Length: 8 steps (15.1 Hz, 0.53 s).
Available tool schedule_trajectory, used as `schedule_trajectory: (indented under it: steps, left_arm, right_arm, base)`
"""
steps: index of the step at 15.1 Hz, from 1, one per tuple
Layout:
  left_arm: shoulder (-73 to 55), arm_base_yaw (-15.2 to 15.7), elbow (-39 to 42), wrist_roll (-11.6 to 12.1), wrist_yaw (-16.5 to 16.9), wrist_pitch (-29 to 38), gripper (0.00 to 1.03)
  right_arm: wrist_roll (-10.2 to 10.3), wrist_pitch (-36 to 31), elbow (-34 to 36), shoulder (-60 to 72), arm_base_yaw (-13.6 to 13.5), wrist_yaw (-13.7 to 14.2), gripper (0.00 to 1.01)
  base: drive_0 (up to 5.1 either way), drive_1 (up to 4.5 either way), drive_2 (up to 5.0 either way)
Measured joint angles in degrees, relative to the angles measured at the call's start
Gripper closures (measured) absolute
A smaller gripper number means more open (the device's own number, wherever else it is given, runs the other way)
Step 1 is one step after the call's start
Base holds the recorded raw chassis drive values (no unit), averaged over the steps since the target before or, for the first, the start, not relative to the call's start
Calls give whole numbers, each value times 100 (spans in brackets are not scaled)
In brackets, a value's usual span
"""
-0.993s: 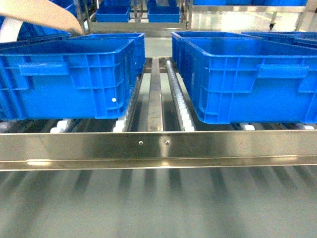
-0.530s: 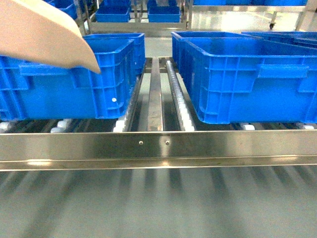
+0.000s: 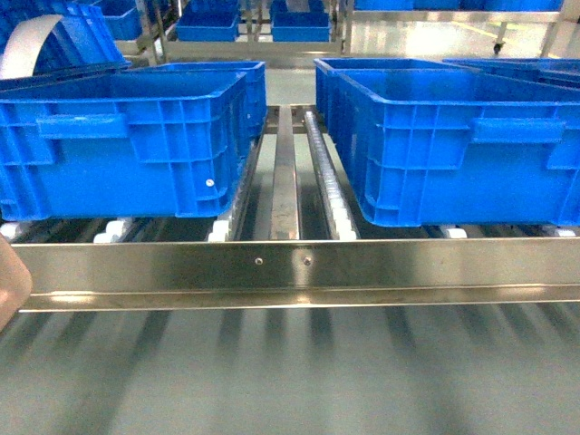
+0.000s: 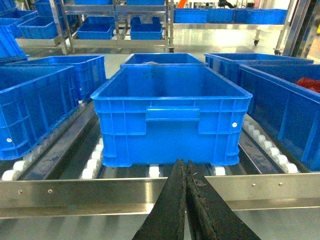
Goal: Place part in tray to right shelf
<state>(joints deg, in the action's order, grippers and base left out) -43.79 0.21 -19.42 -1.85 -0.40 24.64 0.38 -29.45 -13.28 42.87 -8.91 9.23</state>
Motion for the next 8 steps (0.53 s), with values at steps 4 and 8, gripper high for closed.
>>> schedule_trajectory:
  steps: [4,8]
  left_arm:
    - [675,-22,905,81,37,50,90]
    - [1360,-24,1370,83,37,-144,90]
  right_arm:
    - [-17,208,608,-789,385,-396,99]
    - [-20,610,938,-1526,894,-922,99]
  base:
    - [0,0,0]
    - [0,0,0]
